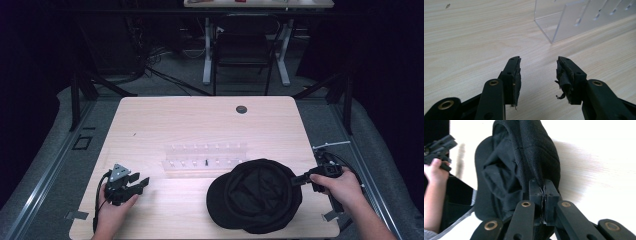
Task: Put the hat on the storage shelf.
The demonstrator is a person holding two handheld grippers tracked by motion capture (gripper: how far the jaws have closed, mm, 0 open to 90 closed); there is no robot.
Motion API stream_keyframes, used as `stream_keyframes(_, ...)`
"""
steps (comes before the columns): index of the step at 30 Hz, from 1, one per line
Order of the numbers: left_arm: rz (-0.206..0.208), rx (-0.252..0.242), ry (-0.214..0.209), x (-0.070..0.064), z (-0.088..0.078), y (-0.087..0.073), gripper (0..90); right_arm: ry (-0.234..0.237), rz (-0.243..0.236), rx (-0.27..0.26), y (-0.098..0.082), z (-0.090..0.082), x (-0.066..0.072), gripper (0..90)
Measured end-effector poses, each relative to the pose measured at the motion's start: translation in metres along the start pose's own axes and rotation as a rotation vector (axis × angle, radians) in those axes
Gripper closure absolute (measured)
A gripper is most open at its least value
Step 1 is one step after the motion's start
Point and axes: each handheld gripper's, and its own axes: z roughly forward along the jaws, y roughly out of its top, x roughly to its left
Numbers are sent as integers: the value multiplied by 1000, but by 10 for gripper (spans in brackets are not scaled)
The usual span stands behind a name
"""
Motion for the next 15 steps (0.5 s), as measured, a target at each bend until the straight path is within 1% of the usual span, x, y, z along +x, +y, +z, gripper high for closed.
stream_keyframes(1,0,0,0,0,0,0,540,0,0,0,0,0,0,881)
stream_keyframes(2,-4,-1,0,0,0,0,540,10,4,-6,-1,-2,3,881)
stream_keyframes(3,-4,1,0,0,0,0,540,19,-4,-6,-1,-3,3,881)
stream_keyframes(4,-3,1,0,0,0,0,540,24,7,-18,-1,-3,6,881)
stream_keyframes(5,-3,1,0,0,0,0,540,24,-13,-9,-1,-4,6,881)
stream_keyframes(6,-3,1,0,0,0,0,540,37,17,-26,-2,-4,9,881)
stream_keyframes(7,-1,2,0,0,0,0,540,36,0,-20,-2,-5,9,881)
stream_keyframes(8,0,5,-2,0,0,0,540,45,-7,-21,-2,-7,10,881)
stream_keyframes(10,-3,4,-2,0,0,0,540,66,-13,-21,-1,-9,13,881)
stream_keyframes(13,-4,3,-2,0,0,0,540,69,-20,-24,-1,-11,18,881)
stream_keyframes(14,-2,1,1,0,0,0,540,89,-21,-28,-1,-13,22,881)
stream_keyframes(15,-2,1,1,0,0,0,540,89,-21,-28,-1,-13,22,881)
